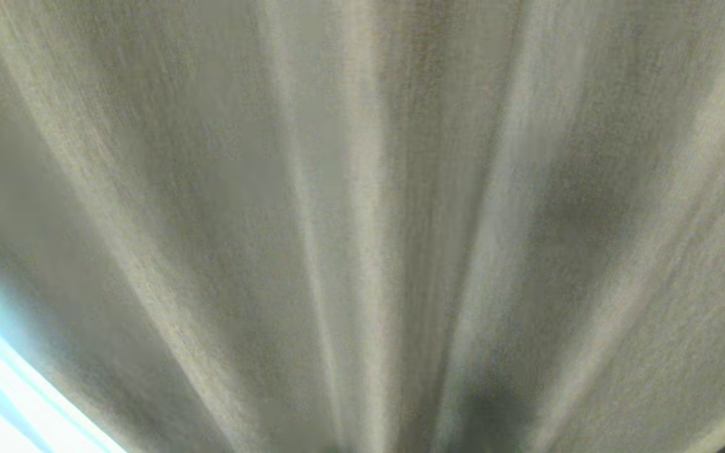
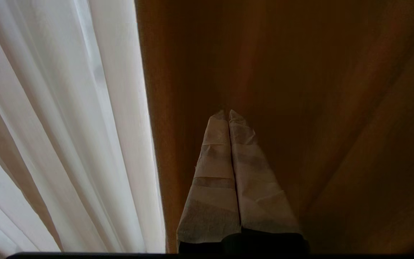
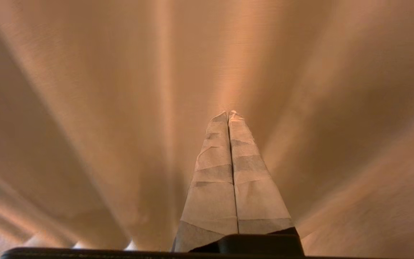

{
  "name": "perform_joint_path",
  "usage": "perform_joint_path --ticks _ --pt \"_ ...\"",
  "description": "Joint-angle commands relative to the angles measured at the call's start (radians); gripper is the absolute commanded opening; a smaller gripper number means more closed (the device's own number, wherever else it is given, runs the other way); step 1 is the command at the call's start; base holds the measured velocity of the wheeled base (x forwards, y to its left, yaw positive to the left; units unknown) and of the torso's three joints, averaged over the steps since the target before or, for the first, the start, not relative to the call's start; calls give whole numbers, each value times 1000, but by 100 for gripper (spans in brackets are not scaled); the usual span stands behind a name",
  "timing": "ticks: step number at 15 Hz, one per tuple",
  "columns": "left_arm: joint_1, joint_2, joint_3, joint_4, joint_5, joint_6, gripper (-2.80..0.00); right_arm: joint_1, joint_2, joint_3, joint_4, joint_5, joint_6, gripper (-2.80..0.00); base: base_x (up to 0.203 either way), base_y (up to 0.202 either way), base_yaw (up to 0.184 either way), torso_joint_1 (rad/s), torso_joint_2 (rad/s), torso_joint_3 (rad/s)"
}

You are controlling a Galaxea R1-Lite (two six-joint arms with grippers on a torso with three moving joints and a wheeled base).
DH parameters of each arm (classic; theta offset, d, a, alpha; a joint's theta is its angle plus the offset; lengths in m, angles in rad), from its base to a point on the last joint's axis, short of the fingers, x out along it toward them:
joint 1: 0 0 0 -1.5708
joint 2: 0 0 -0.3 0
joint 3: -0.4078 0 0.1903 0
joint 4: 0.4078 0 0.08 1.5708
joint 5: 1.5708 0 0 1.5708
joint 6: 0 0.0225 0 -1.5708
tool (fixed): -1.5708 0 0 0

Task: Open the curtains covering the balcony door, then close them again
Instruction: Close the outer curtains on both sides

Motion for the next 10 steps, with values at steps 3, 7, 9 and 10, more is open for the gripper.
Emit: perform_joint_path --ticks 3,7,9,10 --pt "0 -1 0 -1 1 -1 -280 4 -90 0 -6 2 -1 -280 0 0 0 0 0 0" --pt "0 0 0 -1 1 -1 -280 4 -90 0 -6 2 -1 -280 0 0 0 0 0 0" --pt "0 0 0 -1 2 -1 -280 4 -90 0 -6 2 -1 -280 0 0 0 0 0 0" --pt "0 0 0 -1 2 -1 -280 4 -90 0 -6 2 -1 -280 0 0 0 0 0 0"
